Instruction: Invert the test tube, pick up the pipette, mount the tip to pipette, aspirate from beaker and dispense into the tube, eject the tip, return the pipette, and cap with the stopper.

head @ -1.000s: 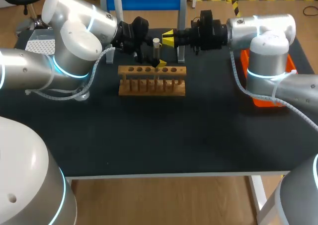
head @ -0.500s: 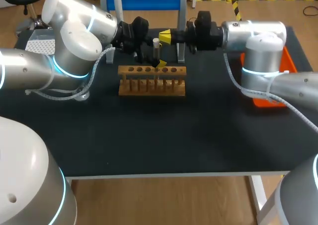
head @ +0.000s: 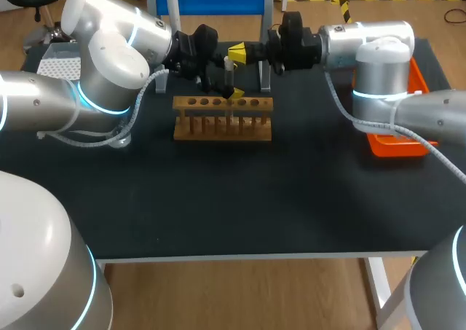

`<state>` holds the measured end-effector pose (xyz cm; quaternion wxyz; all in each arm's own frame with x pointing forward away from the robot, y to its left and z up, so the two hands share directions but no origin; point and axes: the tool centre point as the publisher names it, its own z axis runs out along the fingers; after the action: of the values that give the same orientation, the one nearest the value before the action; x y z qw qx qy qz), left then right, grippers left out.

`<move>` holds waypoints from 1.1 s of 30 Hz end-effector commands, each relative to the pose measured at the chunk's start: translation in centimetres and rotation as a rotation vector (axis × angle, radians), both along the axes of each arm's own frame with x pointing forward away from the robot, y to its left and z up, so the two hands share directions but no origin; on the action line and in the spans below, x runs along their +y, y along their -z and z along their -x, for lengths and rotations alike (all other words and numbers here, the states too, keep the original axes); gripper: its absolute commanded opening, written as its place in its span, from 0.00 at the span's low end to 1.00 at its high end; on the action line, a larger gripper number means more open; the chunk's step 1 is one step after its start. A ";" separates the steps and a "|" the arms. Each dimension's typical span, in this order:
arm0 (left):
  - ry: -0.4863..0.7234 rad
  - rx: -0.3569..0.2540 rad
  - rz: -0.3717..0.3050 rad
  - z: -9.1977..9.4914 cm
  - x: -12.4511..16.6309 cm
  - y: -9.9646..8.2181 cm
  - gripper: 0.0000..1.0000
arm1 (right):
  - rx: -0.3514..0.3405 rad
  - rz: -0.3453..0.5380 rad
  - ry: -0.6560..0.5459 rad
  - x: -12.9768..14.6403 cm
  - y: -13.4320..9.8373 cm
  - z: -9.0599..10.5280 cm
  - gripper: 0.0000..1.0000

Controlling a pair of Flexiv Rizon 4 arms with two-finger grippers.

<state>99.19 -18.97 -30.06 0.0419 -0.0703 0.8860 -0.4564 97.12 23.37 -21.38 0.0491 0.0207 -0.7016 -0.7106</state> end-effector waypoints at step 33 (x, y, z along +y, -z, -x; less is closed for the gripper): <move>0.002 0.003 -0.002 -0.1 0.0 0.0 1.00 | 0.069 0.061 -0.019 0.7 2.6 -0.3 0.00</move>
<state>99.18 -18.97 -30.06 0.0419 -0.0703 0.8860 -0.4564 97.31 24.06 -22.67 0.0789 0.0012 -0.7203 -0.6892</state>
